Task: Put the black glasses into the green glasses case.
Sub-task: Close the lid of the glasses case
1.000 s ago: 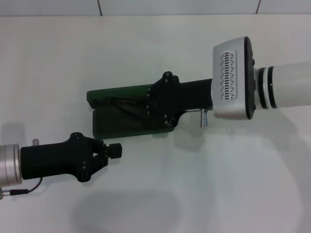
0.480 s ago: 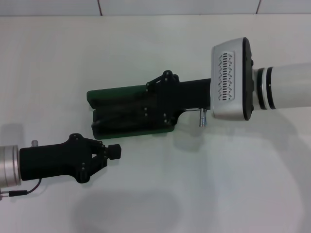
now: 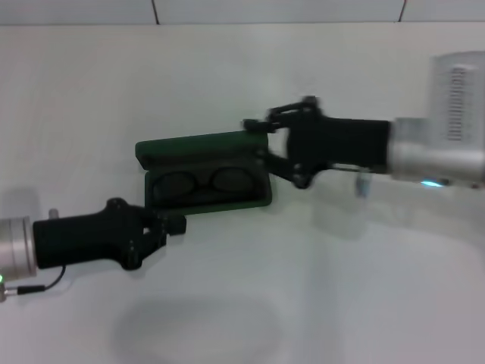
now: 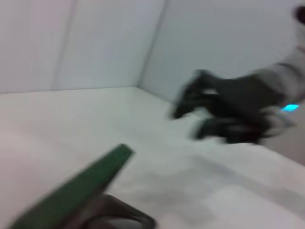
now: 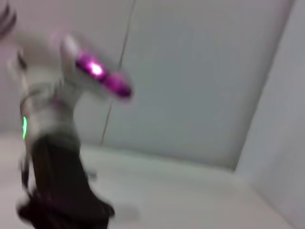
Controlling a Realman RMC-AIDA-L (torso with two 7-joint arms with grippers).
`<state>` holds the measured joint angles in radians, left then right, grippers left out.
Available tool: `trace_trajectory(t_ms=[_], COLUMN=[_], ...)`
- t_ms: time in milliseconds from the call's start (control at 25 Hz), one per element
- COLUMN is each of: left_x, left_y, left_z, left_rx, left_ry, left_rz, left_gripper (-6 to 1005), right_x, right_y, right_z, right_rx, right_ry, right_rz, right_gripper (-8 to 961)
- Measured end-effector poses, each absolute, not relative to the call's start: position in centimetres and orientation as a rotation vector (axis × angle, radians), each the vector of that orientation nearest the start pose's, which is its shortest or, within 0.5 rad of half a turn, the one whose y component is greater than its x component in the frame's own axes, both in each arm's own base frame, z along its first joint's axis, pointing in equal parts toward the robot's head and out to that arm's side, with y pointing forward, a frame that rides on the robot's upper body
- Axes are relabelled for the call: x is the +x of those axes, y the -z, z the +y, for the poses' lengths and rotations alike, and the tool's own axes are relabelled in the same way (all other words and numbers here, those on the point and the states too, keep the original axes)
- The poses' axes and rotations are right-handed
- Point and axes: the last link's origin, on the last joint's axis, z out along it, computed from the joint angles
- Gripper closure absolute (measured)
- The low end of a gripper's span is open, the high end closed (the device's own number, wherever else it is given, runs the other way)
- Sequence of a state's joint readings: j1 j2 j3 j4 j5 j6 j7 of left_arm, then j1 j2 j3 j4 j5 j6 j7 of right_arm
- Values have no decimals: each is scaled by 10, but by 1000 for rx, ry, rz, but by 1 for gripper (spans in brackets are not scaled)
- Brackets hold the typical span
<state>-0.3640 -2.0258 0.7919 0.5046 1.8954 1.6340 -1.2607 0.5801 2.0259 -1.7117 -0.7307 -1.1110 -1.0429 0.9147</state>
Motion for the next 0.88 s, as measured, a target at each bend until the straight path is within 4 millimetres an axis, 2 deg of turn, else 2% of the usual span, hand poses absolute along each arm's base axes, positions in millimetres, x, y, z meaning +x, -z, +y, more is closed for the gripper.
trace_trajectory(t_ms=[80, 120, 200, 360, 480, 880], left_x=[-309, -310, -310, -307, -309, -318], left_y=[10, 10, 11, 10, 10, 3], left_z=[271, 281, 284, 301, 313, 334], left_rx=[-2721, -2690, -2680, -2635, -2584, -2516], left_ry=[765, 728, 714, 685, 645, 496], left_rz=[-774, -784, -790, -797, -805, -779], left_gripper=[965, 965, 965, 964, 963, 962], right_x=[174, 183, 204, 233, 244, 258], right_y=[61, 55, 42, 29, 27, 25], right_z=[346, 342, 331, 312, 304, 294], right_rx=[-2676, -2660, -2623, -2590, -2584, -2567], right_ry=[-796, -826, -889, -982, -998, -982], right_rz=[-112, -70, 19, 151, 183, 195], right_gripper=[697, 678, 640, 564, 507, 117])
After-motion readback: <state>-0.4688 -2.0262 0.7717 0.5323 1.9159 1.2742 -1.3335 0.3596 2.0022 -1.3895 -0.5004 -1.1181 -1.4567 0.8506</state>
